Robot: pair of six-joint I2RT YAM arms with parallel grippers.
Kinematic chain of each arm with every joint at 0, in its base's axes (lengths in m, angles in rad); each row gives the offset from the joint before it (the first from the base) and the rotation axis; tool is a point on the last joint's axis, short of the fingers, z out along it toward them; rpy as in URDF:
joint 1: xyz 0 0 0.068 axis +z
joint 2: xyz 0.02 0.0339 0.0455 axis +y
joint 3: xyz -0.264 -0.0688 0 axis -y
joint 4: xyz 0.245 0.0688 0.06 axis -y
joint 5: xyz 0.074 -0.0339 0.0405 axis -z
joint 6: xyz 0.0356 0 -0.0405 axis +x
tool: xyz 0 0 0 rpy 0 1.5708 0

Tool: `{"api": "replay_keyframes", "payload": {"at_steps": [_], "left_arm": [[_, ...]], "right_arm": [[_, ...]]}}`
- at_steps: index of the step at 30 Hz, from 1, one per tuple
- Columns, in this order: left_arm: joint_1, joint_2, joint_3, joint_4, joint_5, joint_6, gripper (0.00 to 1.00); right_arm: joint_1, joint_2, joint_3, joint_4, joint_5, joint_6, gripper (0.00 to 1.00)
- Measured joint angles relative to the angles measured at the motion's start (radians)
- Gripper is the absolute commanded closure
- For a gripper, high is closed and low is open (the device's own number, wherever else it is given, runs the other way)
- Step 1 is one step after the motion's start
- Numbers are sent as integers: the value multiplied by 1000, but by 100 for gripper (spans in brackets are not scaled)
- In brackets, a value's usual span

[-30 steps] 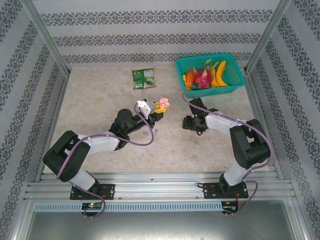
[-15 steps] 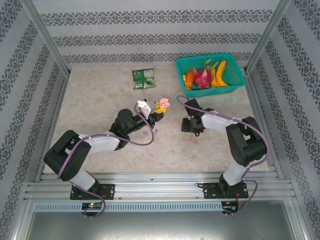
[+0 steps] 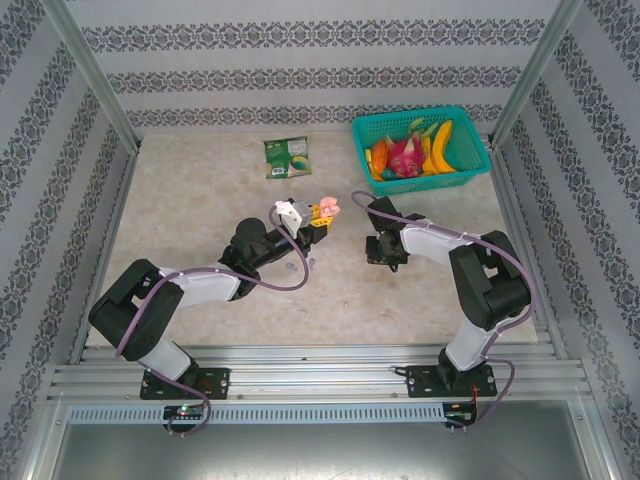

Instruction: Insert the wireless bluetooth earbuds into the charging case

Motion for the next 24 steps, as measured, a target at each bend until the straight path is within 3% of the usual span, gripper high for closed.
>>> {"api": "replay_keyframes", "payload": {"at_steps": [20, 24], "left_arm": [[0, 6, 3, 1, 0, -2, 100], [0, 7, 3, 1, 0, -2, 100]], "right_arm": [[33, 18, 28, -42, 49, -8, 74], [33, 18, 28, -45, 53, -8, 78]]}}
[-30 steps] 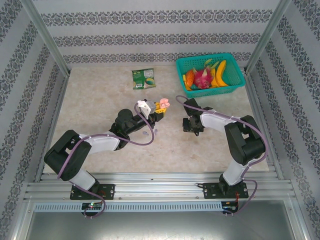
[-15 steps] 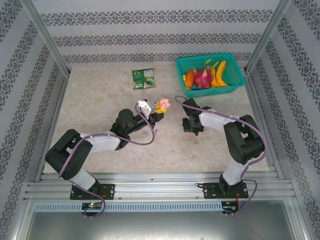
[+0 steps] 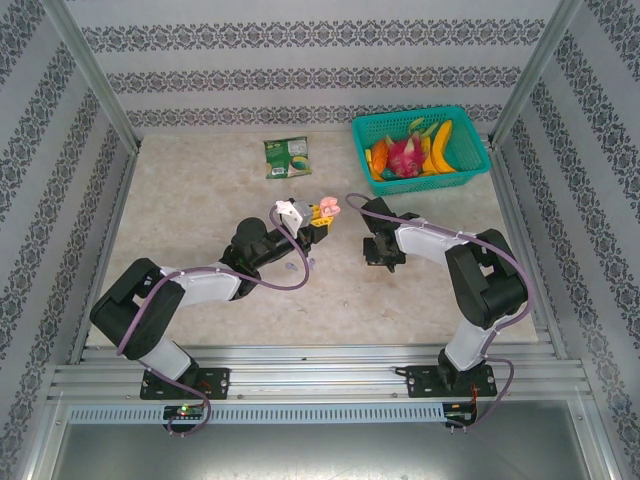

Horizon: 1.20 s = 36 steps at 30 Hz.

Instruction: Insert the wireless bluetooth earbuds into the charging case

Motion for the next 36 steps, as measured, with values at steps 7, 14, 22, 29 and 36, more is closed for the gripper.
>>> {"api": "replay_keyframes", "payload": {"at_steps": [7, 14, 22, 29, 36], "left_arm": [[0, 0, 1, 0, 0, 0, 100], [0, 0, 7, 0, 1, 0, 100], [0, 0, 17, 0, 4, 0, 100], [0, 0, 25, 0, 13, 0, 100], [0, 0, 52, -2, 49, -8, 100]], "right_arm": [[0, 0, 2, 1, 0, -3, 80], [0, -45, -14, 19, -1, 2, 81], [-1, -229, -81, 83, -1, 13, 81], [-2, -445, -115, 133, -1, 32, 80], [-10, -650, -114, 175, -13, 47, 79]]}}
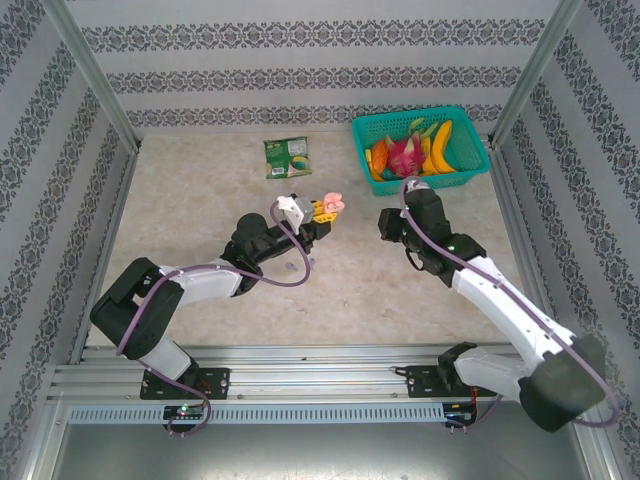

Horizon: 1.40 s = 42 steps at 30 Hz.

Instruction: Insert the wireless bluetooth earbuds into the charging case

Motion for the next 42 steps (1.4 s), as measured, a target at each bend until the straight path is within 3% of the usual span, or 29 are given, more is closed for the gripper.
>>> {"api": "replay_keyframes", "payload": {"at_steps": [16, 42], "left_arm": [[-47, 34, 132, -41, 60, 44, 100], [-74, 50, 210, -70, 84, 74, 100]], "right_arm": [[-4, -183, 85, 140, -162, 62, 78], [55, -156, 61, 257, -237, 98, 79]]}}
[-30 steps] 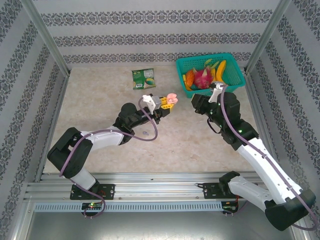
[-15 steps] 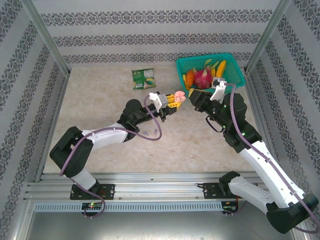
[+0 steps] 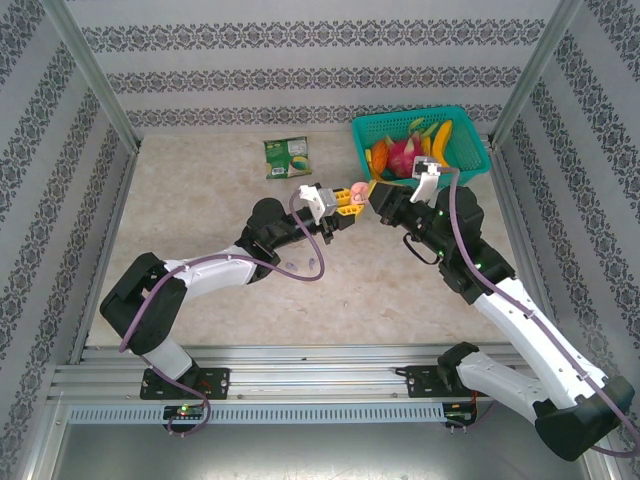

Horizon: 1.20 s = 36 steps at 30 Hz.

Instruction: Insert the wireless bluetooth earbuds into the charging case

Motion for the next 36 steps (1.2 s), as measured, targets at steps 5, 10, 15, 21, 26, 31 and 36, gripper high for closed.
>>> {"api": "replay_keyframes", "payload": {"at_steps": [5, 10, 15, 21, 26, 31, 36], "left_arm": [[0, 0, 0, 0, 0, 0, 100], [0, 0, 0, 0, 0, 0, 100], [0, 0, 0, -2, 0, 0, 100], [0, 1, 0, -2, 3, 0, 100], [0, 1, 0, -2, 3, -1, 100], [0, 1, 0, -2, 2, -1, 100], [0, 1, 0, -7, 2, -1, 100]], "right_arm": [[0, 0, -22, 0, 0, 1, 79], [6, 8, -27, 2, 0, 8, 79], [6, 19, -28, 8, 0, 16, 79], [6, 29, -28, 19, 0, 16, 79], [6, 39, -28, 22, 0, 15, 80], [13, 43, -31, 21, 0, 14, 80], [20, 43, -38, 18, 1, -12, 81]]}}
